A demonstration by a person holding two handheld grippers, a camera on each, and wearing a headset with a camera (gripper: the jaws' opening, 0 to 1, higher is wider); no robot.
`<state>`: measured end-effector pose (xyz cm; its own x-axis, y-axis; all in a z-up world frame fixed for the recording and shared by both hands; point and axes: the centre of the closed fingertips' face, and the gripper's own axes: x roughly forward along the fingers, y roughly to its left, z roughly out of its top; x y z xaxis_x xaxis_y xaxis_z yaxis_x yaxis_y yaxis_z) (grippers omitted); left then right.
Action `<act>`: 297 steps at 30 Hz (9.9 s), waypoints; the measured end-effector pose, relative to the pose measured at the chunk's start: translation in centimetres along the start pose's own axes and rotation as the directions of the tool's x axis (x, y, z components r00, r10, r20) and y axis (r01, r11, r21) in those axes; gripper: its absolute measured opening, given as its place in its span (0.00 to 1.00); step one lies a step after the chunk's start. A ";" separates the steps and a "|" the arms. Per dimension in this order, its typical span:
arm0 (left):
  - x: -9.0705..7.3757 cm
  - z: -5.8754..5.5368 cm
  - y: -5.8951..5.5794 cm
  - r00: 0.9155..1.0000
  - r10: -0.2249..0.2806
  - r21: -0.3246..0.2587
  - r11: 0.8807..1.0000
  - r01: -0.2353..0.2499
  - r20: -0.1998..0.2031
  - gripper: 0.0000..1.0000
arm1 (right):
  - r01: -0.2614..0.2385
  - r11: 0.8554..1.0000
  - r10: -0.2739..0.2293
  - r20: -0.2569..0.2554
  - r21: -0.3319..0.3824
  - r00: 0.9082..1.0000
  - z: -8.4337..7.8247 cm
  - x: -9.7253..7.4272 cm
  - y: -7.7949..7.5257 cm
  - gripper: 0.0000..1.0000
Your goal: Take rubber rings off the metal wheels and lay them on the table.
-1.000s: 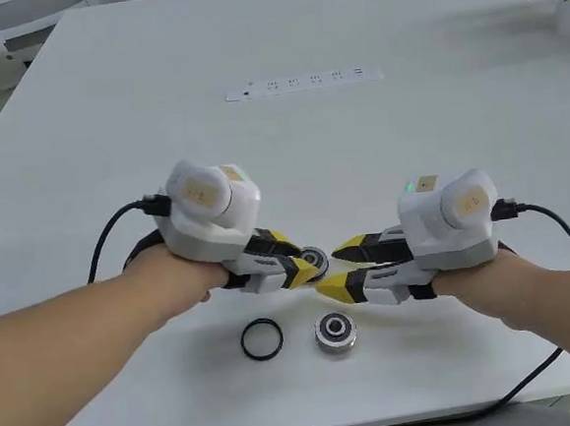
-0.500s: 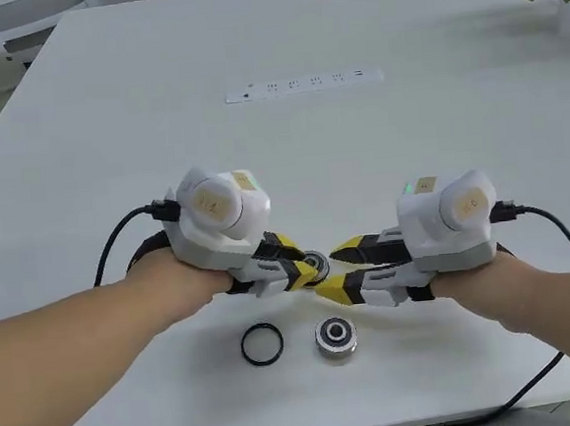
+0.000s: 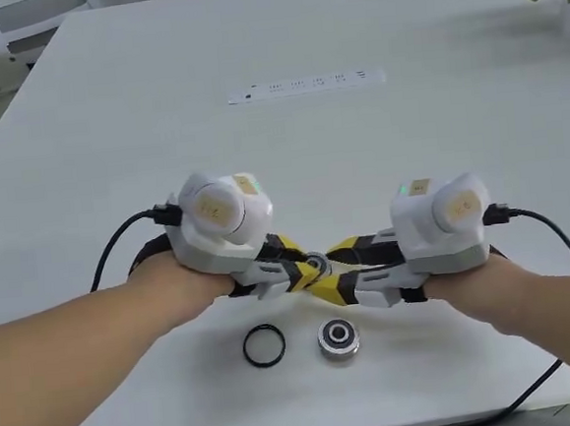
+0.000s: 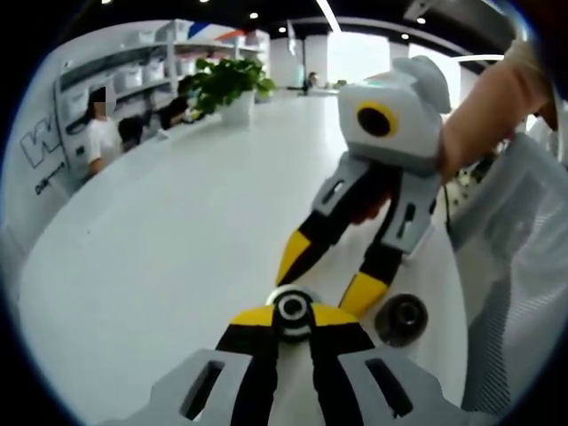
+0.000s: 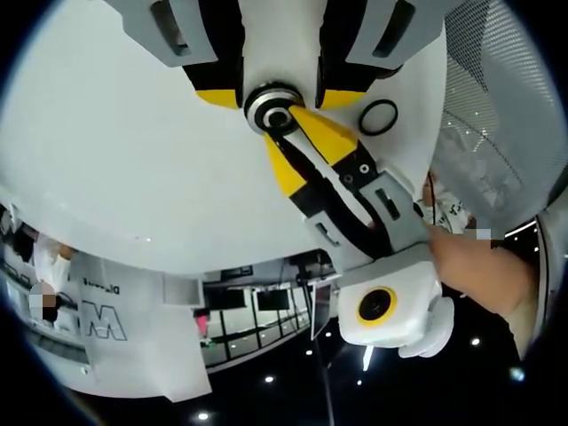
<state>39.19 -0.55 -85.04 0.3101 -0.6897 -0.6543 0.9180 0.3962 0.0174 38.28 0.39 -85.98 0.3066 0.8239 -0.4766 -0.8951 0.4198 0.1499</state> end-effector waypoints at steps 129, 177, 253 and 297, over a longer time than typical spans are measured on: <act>-0.1 -0.2 -0.4 0.999 0.044 0.033 0.998 -0.044 -0.012 0.11 | 0.039 0.949 -0.067 0.078 0.314 0.995 0.9 -1.6 0.1 0.00; -0.1 0.2 -0.7 0.999 0.041 0.011 0.999 -0.041 0.019 0.16 | 0.023 0.950 -0.054 0.091 0.311 0.994 0.9 -2.3 -0.2 0.00; -11.1 -1.8 -4.2 0.996 -0.003 -0.020 1.000 0.005 0.093 0.58 | -0.105 0.961 0.076 0.120 0.256 0.990 4.4 -2.5 4.7 0.00; -15.3 -4.5 -4.9 0.994 0.049 -0.068 0.997 -0.043 0.094 0.73 | -0.229 0.938 0.235 0.008 0.259 0.972 2.2 0.5 9.7 0.00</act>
<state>28.90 10.76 -78.52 0.3769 -0.7231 -0.5789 0.8847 0.4661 -0.0062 30.47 5.74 -82.89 0.0903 0.9025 -0.4210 -0.8262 0.3040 0.4743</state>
